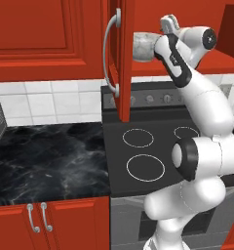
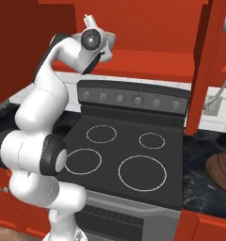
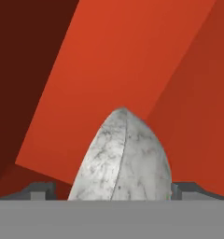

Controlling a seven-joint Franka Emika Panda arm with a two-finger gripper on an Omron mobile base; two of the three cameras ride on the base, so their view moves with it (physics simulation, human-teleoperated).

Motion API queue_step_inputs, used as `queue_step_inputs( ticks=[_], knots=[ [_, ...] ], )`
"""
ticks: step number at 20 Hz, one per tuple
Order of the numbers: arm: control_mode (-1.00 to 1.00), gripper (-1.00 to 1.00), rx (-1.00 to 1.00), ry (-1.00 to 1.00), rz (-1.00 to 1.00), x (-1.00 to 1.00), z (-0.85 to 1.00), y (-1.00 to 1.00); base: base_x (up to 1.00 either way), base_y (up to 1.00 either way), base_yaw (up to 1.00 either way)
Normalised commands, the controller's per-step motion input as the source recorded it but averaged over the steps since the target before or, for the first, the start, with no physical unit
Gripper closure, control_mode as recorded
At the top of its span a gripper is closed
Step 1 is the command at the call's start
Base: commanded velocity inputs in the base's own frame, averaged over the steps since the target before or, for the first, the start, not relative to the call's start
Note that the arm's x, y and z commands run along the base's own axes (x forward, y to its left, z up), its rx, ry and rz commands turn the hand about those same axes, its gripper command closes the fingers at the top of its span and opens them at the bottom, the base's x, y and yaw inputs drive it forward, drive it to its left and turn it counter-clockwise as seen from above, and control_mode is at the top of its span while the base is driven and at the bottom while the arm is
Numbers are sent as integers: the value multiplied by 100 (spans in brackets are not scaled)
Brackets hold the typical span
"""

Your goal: Open the cabinet. Pick the bowls from the counter and place them in the cabinet. Then close the cabinet.

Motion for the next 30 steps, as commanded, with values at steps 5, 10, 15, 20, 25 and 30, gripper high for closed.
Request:
queue_step_inputs(
  ticks=[5,10,15,20,25,30],
  knots=[
    [-100,-100,1,-5,0,-28,24,-42,0,0,0],
    [-100,-100,-6,17,-2,-45,45,-12,0,0,0],
    [-100,-100,-23,48,-4,-54,30,11,0,0,0],
    [-100,-100,-8,4,-3,-99,-31,-11,0,0,0],
    [-100,-100,0,-4,-5,-100,-52,-21,0,0,0],
    [-100,-100,0,3,-7,-91,-69,0,0,0,0]
  ],
)
